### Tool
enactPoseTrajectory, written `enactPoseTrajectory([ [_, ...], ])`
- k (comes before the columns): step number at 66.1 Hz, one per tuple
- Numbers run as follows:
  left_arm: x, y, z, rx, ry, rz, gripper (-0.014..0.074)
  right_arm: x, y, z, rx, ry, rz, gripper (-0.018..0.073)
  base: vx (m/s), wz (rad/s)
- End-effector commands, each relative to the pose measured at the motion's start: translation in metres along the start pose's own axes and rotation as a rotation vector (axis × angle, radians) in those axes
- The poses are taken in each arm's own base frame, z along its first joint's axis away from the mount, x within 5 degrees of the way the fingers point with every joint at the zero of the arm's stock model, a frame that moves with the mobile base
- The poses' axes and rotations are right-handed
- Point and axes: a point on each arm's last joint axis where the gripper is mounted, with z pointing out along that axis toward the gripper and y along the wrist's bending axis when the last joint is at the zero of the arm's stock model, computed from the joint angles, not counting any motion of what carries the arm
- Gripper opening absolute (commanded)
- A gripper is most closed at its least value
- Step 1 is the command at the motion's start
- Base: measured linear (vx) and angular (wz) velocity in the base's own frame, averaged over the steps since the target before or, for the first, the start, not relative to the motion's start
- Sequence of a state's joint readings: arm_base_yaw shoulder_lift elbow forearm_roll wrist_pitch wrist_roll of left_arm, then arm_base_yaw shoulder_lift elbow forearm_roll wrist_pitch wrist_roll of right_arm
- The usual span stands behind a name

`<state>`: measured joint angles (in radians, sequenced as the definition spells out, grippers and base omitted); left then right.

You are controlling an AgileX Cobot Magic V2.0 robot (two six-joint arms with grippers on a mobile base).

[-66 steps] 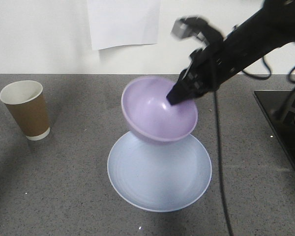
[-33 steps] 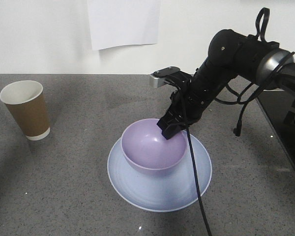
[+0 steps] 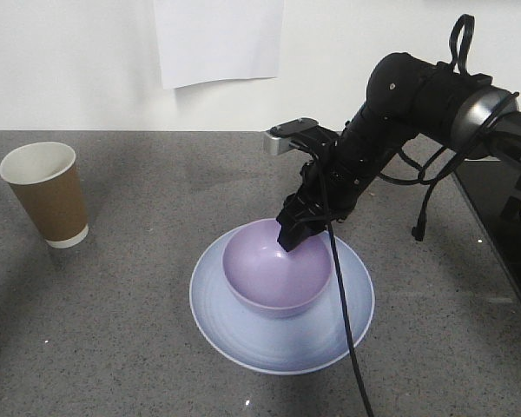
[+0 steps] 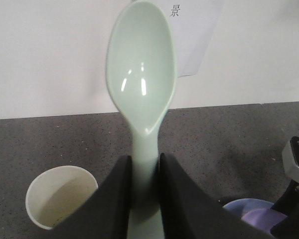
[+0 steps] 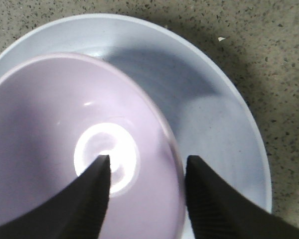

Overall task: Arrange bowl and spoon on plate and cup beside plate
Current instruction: 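Open the right gripper and raise it away from the bowl, then swing the left gripper with the green spoon over the bowl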

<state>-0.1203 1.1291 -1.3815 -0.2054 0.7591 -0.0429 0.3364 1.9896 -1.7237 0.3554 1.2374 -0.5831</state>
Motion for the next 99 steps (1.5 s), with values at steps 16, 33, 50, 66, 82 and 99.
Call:
enactPoseTrajectory([
  [16,-0.013,-0.005,-0.012,0.023,-0.107,-0.003,-0.0006,-0.008,0.037,-0.127,0.212,-0.267,-0.073,0.0397,0.0,0.0],
  [33,-0.01,-0.004,-0.012,0.022,-0.068,-0.003,-0.0006,0.015,0.09,-0.254,0.442,-0.648,-0.126,0.0197,0.0,0.0],
  [50,0.0,-0.011,-0.007,0.105,0.048,0.008,-0.0006,0.079,0.149,-0.335,0.596,-0.913,-0.184,-0.0008,0.0,0.0],
  [66,0.015,-0.035,0.023,0.377,0.222,0.009,-0.0006,0.143,0.19,-0.369,0.668,-0.976,-0.193,-0.0005,0.0,0.0],
  [82,0.042,-0.061,0.068,0.489,0.429,0.038,-0.0006,0.201,0.196,-0.348,0.752,-0.916,-0.077,-0.0005,0.0,0.0],
  [99,0.075,-0.105,0.092,0.598,0.581,0.106,-0.0007,0.248,0.184,-0.286,0.779,-0.828,0.079,-0.0005,0.0,0.0],
])
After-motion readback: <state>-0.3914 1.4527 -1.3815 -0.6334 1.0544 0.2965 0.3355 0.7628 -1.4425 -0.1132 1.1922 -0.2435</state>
